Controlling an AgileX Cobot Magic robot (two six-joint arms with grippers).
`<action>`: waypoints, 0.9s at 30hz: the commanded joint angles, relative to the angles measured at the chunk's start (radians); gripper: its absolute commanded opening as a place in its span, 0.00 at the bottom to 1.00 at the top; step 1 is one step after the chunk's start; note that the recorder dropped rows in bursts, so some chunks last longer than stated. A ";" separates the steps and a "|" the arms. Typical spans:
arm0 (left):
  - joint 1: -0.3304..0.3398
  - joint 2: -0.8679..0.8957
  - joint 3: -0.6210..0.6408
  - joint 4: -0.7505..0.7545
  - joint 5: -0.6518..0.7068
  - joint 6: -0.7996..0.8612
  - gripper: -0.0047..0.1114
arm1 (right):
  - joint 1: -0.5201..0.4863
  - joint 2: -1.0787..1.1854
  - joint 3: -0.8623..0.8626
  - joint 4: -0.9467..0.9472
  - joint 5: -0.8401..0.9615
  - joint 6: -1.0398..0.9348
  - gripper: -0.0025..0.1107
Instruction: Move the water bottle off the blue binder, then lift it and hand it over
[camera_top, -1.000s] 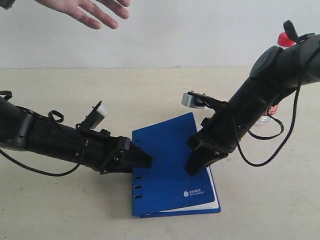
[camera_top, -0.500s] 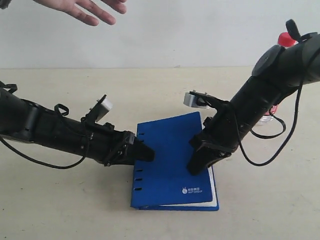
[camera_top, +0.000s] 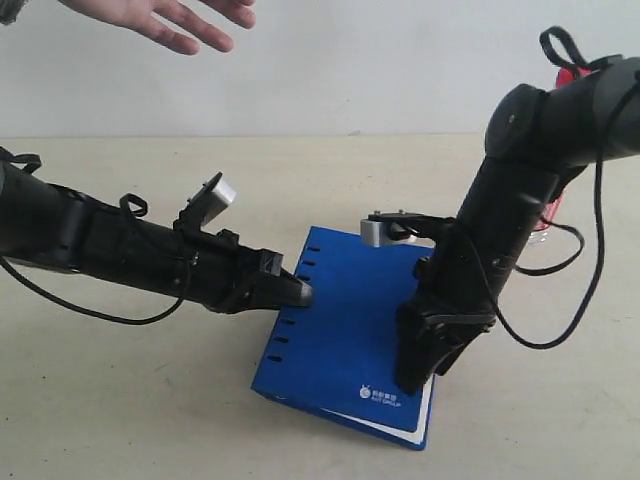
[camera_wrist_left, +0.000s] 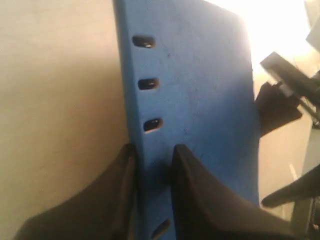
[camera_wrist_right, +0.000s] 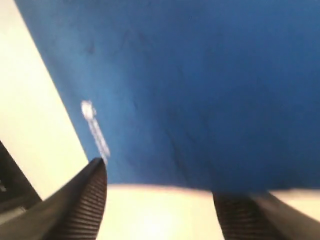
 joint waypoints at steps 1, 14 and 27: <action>0.033 -0.012 -0.006 0.039 0.030 0.012 0.08 | 0.002 -0.102 -0.003 -0.221 0.052 0.198 0.51; 0.111 -0.090 0.015 0.012 0.132 0.111 0.08 | 0.002 -0.107 -0.002 -0.242 -0.136 0.433 0.03; 0.111 -0.707 0.255 -0.025 -0.221 0.169 0.08 | 0.002 -0.725 -0.002 -0.271 -0.340 0.365 0.02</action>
